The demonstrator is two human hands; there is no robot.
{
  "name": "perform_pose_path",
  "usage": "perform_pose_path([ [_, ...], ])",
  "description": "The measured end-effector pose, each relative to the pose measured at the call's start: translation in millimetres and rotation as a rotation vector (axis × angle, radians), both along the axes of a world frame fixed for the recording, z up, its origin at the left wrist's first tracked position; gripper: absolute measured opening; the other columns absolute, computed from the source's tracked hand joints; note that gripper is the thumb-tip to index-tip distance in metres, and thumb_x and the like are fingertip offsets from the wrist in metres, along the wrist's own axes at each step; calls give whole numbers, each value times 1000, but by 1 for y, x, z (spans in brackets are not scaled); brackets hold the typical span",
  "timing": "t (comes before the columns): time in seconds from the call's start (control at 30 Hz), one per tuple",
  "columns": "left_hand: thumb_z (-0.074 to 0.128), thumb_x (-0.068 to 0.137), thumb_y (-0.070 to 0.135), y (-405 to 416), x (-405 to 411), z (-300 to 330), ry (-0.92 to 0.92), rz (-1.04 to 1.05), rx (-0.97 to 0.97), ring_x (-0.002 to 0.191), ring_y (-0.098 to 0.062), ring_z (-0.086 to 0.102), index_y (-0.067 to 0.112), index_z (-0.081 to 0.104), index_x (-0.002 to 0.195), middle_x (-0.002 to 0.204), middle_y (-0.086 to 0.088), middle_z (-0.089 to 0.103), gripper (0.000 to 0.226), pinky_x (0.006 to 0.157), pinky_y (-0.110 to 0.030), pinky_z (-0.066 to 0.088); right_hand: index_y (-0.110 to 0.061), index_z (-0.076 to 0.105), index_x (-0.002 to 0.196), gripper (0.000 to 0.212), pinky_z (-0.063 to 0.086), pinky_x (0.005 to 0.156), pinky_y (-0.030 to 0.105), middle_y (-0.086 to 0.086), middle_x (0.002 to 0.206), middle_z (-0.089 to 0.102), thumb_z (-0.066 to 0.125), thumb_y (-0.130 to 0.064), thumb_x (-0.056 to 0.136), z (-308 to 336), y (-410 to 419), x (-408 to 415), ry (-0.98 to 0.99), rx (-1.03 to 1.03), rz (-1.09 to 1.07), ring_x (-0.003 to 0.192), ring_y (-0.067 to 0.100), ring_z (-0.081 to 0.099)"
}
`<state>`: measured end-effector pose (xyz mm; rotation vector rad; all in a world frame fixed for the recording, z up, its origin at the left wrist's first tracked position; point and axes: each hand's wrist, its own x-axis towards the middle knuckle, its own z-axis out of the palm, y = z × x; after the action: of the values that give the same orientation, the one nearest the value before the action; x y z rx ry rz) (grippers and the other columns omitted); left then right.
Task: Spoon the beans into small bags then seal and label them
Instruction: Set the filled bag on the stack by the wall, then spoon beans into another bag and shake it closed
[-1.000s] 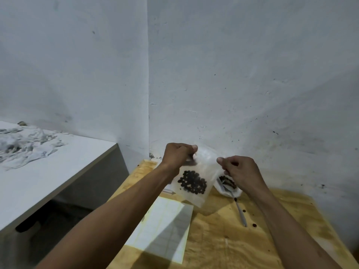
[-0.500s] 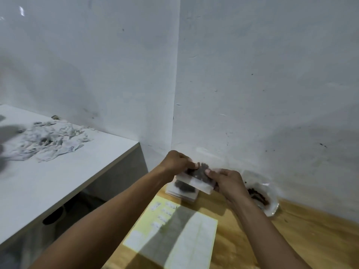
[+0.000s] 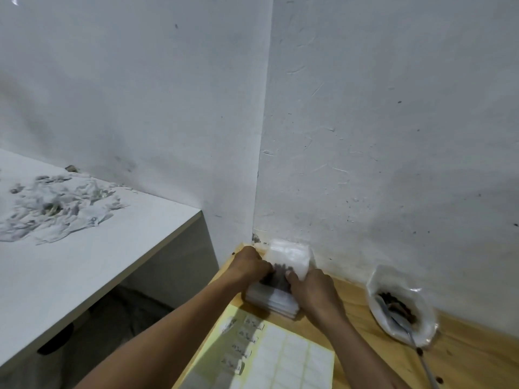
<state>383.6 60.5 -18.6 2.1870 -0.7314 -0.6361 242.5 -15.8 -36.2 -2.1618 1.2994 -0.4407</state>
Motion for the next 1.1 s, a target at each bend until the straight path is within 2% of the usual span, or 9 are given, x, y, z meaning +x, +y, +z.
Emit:
perform_pose_path([
  [0.17, 73, 86, 27, 1, 0, -1, -23, -6, 12, 72, -21, 62, 5, 68, 80, 76, -9, 65, 23, 61, -28, 49, -15, 69, 99, 52, 59, 81, 46, 6, 94, 74, 52, -63, 87, 2, 0, -2, -56, 94, 33, 87, 27, 70],
  [0.3, 67, 91, 37, 6, -15, 8, -181, -3, 30, 103, -28, 65, 7, 64, 119, 115, -10, 68, 41, 91, -37, 56, -13, 67, 96, 38, 59, 73, 39, 3, 90, 71, 61, -49, 89, 25, 0, -23, -131, 150, 99, 85, 22, 68],
  [0.4, 63, 94, 32, 6, -38, 24, -332, 16, -64, 114, -30, 62, 5, 60, 131, 128, -14, 65, 45, 95, -37, 51, -18, 47, 62, 40, 33, 50, 25, -4, 59, 44, 61, -38, 94, 54, -4, -49, -62, 23, 143, 59, 18, 46],
  [0.47, 61, 95, 29, 2, -59, 37, -372, 3, -179, 116, -28, 61, 8, 60, 133, 128, -13, 65, 44, 94, -34, 48, -26, 33, 57, 46, 25, 49, 21, -5, 57, 31, 59, -36, 94, 77, -7, -70, -28, -87, 139, 66, 23, 39],
  [0.6, 60, 97, 22, -8, -124, 58, -324, -132, -409, 89, -18, 67, 10, 71, 117, 109, -3, 73, 26, 75, -20, 48, -9, 76, 90, 28, 51, 74, 31, 7, 95, 74, 62, -33, 94, 119, -12, -138, -92, -154, 92, 94, 27, 66],
  [0.73, 59, 96, 15, -15, -203, 57, -205, -317, -519, 82, -18, 69, 11, 75, 106, 96, -3, 75, 20, 76, -30, 56, 8, 71, 102, 38, 55, 84, 40, 16, 109, 74, 64, -28, 94, 135, -17, -231, -72, -171, -22, 99, 34, 67],
  [0.9, 68, 94, 30, -27, -304, 25, -140, -692, -342, 83, -15, 66, 12, 69, 121, 111, -4, 72, 33, 81, -36, 57, 6, 74, 88, 37, 54, 68, 33, 21, 92, 75, 67, -30, 90, 101, -26, -346, 200, -37, -223, 82, 35, 70],
  [1.0, 73, 88, 45, -33, -354, 3, -221, -841, -180, 115, -22, 61, 12, 55, 141, 137, -6, 57, 64, 92, -32, 48, -8, 50, 64, 38, 39, 52, 29, 7, 65, 53, 60, -31, 93, 73, -17, -397, 405, 44, -342, 58, 23, 52],
  [1.1, 78, 81, 53, -39, -389, -11, -291, -941, -36, 134, -29, 46, 11, 42, 150, 151, -9, 43, 88, 106, -39, 45, -11, 42, 73, 33, 35, 52, 28, 5, 73, 50, 54, -29, 98, 47, 0, -419, 470, 115, -401, 62, 20, 47],
])
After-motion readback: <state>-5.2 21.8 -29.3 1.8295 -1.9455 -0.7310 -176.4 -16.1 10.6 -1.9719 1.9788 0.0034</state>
